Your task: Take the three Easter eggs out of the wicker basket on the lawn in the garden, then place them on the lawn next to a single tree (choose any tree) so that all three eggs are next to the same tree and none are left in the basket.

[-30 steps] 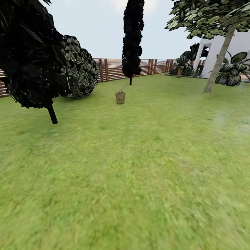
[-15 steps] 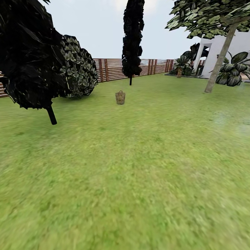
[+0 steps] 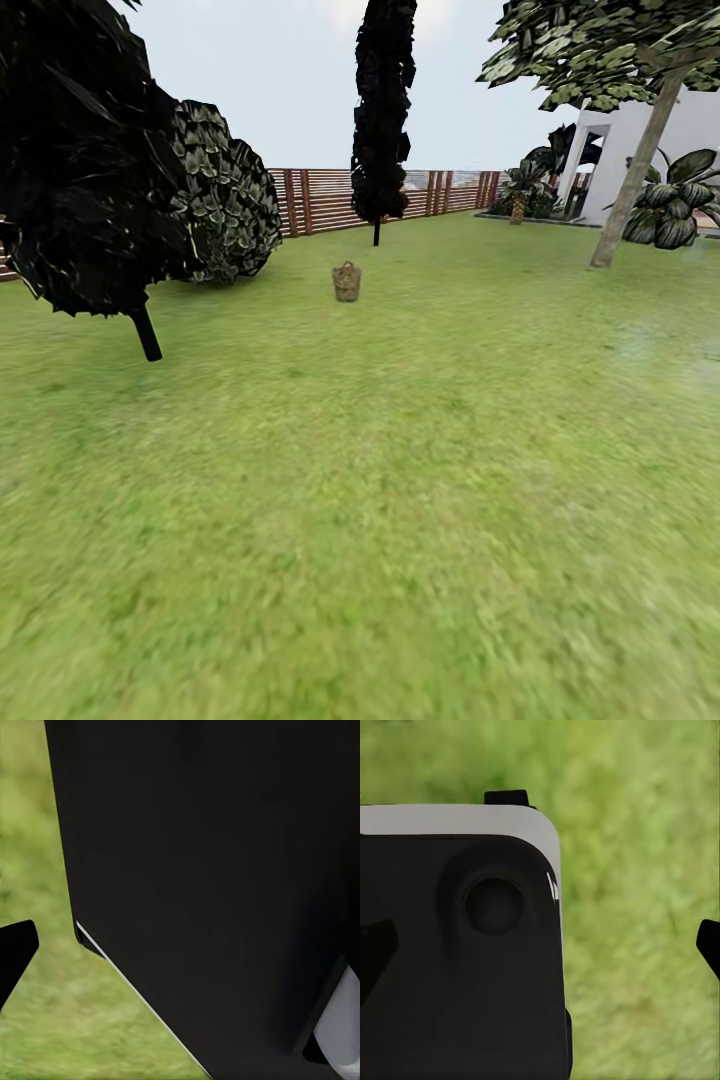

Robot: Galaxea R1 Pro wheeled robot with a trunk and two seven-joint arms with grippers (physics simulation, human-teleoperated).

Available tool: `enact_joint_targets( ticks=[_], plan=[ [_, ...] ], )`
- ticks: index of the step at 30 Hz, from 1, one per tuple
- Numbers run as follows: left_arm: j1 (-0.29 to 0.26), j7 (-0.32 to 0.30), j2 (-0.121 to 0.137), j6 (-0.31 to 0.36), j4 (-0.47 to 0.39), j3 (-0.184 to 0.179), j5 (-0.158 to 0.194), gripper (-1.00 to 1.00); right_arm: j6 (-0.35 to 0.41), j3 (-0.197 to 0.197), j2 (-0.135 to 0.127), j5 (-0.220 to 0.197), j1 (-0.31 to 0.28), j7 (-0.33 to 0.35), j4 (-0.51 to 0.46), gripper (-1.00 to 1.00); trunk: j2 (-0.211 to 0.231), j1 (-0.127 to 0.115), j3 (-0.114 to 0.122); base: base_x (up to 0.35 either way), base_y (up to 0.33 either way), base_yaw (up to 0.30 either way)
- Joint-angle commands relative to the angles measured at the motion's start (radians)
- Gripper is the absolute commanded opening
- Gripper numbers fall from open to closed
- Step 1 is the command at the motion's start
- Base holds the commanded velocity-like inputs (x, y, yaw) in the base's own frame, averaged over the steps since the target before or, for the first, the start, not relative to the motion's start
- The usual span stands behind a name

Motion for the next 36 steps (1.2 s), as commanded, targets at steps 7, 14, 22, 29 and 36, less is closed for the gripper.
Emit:
enact_joint_targets(
  ticks=[7,14,22,29,36],
  plan=[
    [0.0,0.0,0.0,-0.001,-0.002,0.0,0.004,1.0,-0.004,-0.005,0.0,0.0,0.0,-0.001,0.001,1.0,0.0,0.0,-0.001,0.1,0.0,0.0],
    [0.0,0.0,0.0,-0.001,-0.002,0.0,0.004,1.0,-0.004,-0.005,0.0,0.0,0.0,-0.001,0.001,1.0,0.0,0.0,-0.001,0.096,0.0,0.0],
    [0.001,0.0,0.0,-0.001,-0.002,0.0,0.004,1.0,-0.004,-0.005,0.0,0.0,0.0,-0.001,0.001,1.0,0.0,0.0,-0.001,0.08,0.0,0.0],
    [0.001,0.0,0.0,-0.001,-0.002,0.0,0.004,1.0,-0.004,-0.005,0.0,0.0,0.0,-0.001,0.001,1.0,0.0,0.0,-0.001,0.014,0.0,0.0],
    [0.001,0.0,0.0,-0.001,-0.001,0.0,0.003,1.0,-0.004,-0.005,0.0,0.0,0.0,-0.001,0.001,1.0,0.0,0.0,-0.001,0.074,0.0,0.0]
  ],
)
